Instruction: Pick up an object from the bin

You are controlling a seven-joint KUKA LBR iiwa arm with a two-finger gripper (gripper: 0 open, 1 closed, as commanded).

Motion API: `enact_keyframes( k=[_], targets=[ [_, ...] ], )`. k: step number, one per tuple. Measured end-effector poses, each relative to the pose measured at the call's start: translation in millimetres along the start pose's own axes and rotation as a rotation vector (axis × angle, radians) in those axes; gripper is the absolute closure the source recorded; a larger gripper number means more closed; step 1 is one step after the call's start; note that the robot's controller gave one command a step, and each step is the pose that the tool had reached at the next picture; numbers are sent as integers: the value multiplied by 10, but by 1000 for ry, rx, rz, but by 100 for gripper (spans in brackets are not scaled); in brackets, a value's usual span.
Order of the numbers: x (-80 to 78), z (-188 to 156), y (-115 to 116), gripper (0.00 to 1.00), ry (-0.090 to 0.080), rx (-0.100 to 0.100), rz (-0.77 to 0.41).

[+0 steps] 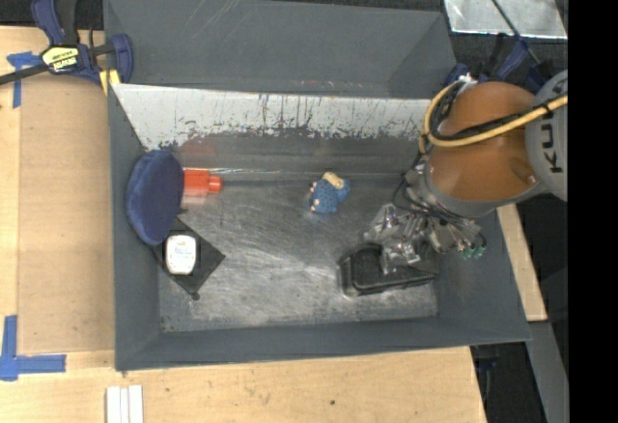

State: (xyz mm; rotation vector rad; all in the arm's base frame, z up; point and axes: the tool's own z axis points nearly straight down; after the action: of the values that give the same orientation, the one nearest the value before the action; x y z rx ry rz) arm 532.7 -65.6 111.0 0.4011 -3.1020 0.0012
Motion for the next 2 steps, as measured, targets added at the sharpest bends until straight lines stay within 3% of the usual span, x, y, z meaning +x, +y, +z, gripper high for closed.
enact_keyframes(
  k=[2],
  targets=[
    [-3,2,3,100,0,-1,-22]
  ],
)
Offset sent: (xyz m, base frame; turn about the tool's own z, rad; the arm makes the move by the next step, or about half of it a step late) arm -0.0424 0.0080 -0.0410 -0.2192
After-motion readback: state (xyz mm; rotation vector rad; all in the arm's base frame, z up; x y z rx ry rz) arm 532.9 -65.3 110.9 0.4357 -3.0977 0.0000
